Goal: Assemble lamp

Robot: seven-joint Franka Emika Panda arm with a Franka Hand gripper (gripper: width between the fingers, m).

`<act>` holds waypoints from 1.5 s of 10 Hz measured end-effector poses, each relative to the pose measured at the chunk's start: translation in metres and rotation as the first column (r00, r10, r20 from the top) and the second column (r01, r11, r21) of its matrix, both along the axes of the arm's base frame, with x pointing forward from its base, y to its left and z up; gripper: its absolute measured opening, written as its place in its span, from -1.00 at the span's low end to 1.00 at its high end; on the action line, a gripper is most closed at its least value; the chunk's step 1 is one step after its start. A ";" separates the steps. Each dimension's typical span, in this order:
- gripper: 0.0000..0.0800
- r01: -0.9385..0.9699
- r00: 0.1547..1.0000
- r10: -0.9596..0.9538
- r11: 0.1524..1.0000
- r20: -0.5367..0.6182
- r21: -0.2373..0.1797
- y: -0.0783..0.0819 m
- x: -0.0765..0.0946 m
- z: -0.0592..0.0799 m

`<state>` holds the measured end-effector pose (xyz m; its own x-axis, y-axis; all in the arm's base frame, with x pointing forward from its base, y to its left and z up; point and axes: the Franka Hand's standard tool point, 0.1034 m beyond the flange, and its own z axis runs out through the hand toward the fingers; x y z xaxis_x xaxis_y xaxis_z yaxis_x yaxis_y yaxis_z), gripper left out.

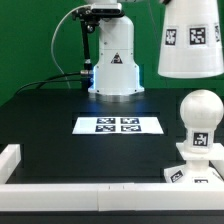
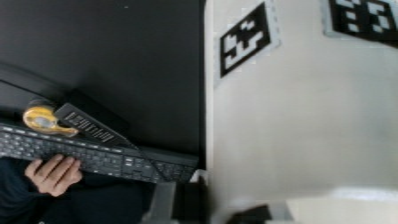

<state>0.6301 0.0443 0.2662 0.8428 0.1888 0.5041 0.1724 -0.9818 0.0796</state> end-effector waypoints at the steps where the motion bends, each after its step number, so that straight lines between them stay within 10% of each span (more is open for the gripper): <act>1: -0.89 0.008 1.000 -0.008 1.000 -0.003 0.015 0.015 0.002 -0.003; 4: -0.89 0.012 1.000 -0.011 1.000 -0.022 0.024 0.039 0.003 -0.022; 11: -0.89 -0.025 0.999 0.023 0.998 -0.036 -0.060 -0.005 -0.002 -0.070; 15: -0.70 -0.029 0.998 0.025 0.997 -0.065 -0.070 0.000 -0.003 -0.094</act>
Offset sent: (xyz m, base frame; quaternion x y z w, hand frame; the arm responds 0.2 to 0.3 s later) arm 0.0025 0.0131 -0.0210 -0.0195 0.0058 -0.0031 0.9998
